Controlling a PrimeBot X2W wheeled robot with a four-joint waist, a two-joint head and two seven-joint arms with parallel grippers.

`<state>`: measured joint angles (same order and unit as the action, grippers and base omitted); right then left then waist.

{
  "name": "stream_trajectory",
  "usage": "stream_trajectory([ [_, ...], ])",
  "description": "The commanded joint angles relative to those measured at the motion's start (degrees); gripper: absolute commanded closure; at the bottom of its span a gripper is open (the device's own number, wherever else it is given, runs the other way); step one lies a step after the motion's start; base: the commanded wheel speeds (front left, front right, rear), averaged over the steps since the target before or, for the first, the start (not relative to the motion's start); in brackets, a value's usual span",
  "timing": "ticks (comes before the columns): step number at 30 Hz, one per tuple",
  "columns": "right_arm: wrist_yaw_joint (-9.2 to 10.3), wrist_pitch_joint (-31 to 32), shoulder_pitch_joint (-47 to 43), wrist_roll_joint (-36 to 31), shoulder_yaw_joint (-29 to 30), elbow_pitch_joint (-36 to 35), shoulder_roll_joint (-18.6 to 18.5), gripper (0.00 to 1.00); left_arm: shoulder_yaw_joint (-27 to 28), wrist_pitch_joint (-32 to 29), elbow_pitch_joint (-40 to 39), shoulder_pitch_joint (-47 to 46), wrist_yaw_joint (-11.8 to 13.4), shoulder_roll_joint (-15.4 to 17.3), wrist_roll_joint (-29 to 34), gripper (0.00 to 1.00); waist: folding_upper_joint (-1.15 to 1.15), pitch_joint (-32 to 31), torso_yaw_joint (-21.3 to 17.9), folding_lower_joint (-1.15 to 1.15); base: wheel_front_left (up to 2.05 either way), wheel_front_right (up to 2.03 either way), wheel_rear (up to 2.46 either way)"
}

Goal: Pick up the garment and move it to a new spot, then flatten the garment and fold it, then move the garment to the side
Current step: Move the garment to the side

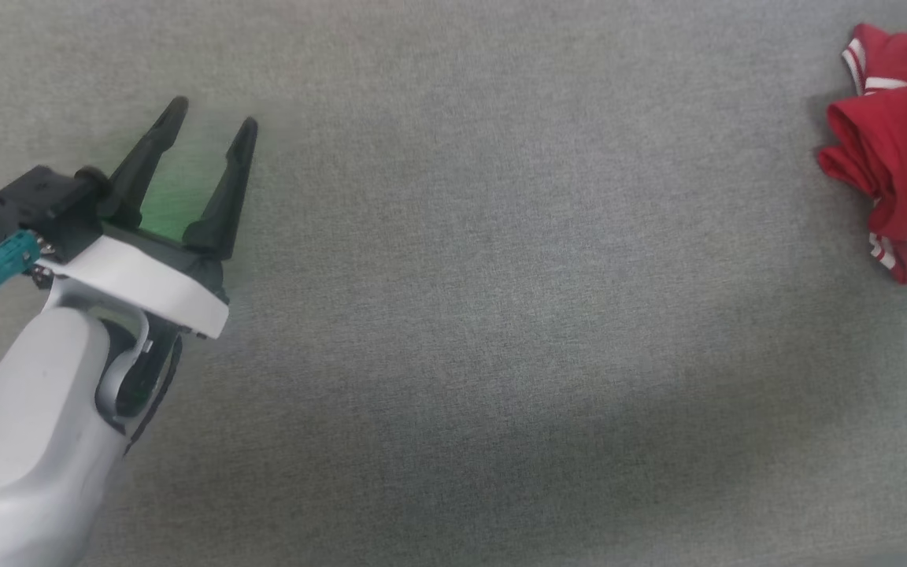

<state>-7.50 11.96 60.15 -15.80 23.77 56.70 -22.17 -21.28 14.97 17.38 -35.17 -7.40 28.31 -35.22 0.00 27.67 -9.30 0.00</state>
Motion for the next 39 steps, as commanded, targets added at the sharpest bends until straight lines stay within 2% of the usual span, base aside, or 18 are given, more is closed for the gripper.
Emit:
stream_trajectory([
  [1,0.01,-0.96,0.6,0.44,0.19,0.11,0.3,0.0,0.47,0.23,-0.08,0.94,-0.09,-0.02,0.19,0.0,0.0,-0.95,0.23,0.0,0.0,0.0,0.0],
  [10,0.01,-9.03,-0.06,5.37,-3.7,1.64,3.88,0.0,5.12,0.24,0.57,6.39,-0.09,-1.2,2.23,0.0,0.0,-6.96,2.74,0.0,0.0,0.0,0.0],
  [24,0.0,-22.33,-11.44,17.43,-18.76,1.31,8.68,0.0,13.13,0.24,-0.97,19.81,-0.09,-2.77,4.42,0.0,0.0,-19.96,7.82,0.0,0.0,0.0,0.0],
  [31,0.01,-24.65,-19.66,22.53,-24.08,-2.15,9.65,0.0,16.24,0.23,-3.1,27.07,-0.09,-2.49,4.12,0.0,0.0,-24.71,9.74,0.0,0.0,0.0,0.0],
  [39,0.0,-25.97,-28.38,25.97,-26.7,-8.0,10.53,0.0,21.81,0.24,-5.79,33.56,-0.09,-3.53,5.67,0.0,0.0,-27.92,10.71,0.0,0.0,0.0,0.0],
])
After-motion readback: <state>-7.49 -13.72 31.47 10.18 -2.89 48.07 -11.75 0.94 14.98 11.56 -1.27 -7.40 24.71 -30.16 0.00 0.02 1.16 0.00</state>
